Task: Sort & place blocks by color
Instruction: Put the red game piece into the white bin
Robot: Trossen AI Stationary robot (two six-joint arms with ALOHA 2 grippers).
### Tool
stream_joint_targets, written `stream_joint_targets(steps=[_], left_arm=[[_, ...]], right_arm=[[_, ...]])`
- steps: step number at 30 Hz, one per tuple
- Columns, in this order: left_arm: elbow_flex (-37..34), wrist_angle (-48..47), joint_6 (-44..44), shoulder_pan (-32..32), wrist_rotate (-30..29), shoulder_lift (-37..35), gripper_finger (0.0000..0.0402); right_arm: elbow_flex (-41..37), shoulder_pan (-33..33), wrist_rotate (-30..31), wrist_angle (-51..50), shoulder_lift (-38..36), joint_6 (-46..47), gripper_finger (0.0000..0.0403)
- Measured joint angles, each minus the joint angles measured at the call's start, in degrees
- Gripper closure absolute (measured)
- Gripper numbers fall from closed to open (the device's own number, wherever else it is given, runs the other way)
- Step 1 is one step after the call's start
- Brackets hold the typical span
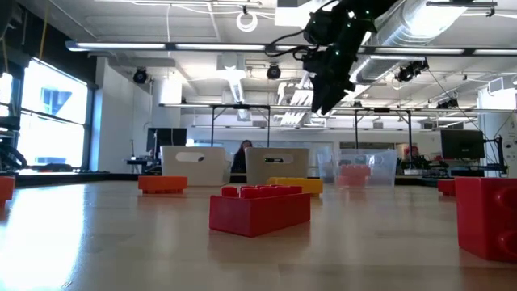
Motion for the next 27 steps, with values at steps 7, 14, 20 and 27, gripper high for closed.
stream_joint_targets(steps=[7,14,20,27], left_arm=[[0.00,0.93,0.00,0.04,0.59,3.60,0.0200],[0.00,4.02,0.00,0.54,2.04,5.49,0.0200],[0.02,4.34,-0.35,1.22,1.33,6.74,0.0200],[0.00,5.01,-0.59,2.22,2.41,6.77,0.0222]], right_arm=[[-0.02,1.83,1.91,-1.63,0.00,-1.42,0.0182],[-0.05,2.18,1.91,-3.35,0.00,-0.99,0.0182],[-0.07,2.50,1.83,-5.18,0.00,-0.28,0.0182],[-0.09,5.62,1.50,-8.54,0.00,0.85,0.0182]])
